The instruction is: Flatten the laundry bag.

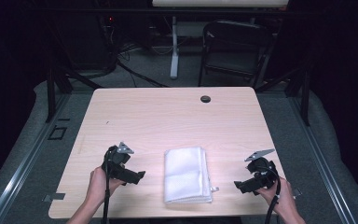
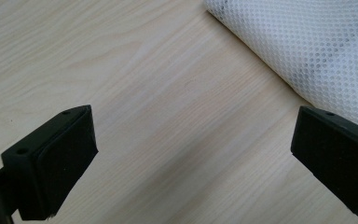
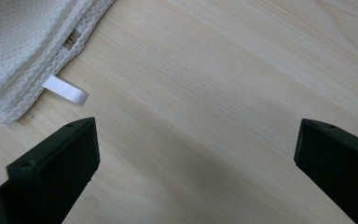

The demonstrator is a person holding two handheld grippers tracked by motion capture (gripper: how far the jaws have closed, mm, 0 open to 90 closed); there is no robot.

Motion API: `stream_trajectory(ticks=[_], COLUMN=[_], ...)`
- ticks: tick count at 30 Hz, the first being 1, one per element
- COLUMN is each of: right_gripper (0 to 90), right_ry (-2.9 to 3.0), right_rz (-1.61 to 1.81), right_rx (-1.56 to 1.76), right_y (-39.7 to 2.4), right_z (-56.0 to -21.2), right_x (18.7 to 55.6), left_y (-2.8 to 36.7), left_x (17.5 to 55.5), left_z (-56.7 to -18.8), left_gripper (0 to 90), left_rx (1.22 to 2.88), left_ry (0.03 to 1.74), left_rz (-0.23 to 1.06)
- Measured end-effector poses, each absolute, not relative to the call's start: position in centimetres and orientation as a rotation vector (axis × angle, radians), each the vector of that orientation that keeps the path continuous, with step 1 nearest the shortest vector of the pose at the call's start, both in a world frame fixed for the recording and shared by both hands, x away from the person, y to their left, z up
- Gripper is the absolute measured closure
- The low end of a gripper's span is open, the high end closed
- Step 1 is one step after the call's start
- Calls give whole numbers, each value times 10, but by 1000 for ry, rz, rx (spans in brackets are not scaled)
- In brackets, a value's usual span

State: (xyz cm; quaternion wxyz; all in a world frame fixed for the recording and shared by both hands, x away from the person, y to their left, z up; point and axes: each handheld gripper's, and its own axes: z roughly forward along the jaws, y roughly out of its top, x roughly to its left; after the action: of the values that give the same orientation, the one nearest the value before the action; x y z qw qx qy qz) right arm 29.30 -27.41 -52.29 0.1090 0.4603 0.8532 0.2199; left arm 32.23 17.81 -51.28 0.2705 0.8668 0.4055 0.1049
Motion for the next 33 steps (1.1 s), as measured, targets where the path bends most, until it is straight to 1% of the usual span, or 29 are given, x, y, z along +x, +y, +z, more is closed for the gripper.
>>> stream_trajectory(ticks=[5, 6, 11, 19, 20, 25, 33], right_gripper=[0, 0, 0, 1, 1, 4, 10], right_ry=[2520, 2523, 2538, 2560, 2531, 2572, 2577], right_rz=[638, 655, 661, 668, 711, 670, 669], right_rx=[1345, 1356, 1357, 1374, 1391, 1380, 1382], right_y=[-273, -272, -270, -267, -266, -266, -264], right_z=[-523, -523, -523, -525, -528, -526, -528], right_x=[293, 292, 292, 292, 292, 292, 293], left_y=[177, 176, 170, 153, 153, 139, 121], left_x=[322, 321, 319, 313, 313, 311, 304], left_z=[-512, -512, -509, -506, -506, -504, -503], left_gripper=[1, 1, 2, 2, 3, 6, 4], left_rx=[2340, 2336, 2340, 2340, 2340, 2359, 2401], left_ry=[1076, 1080, 1054, 999, 999, 951, 866], left_rz=[251, 276, 252, 248, 248, 253, 226])
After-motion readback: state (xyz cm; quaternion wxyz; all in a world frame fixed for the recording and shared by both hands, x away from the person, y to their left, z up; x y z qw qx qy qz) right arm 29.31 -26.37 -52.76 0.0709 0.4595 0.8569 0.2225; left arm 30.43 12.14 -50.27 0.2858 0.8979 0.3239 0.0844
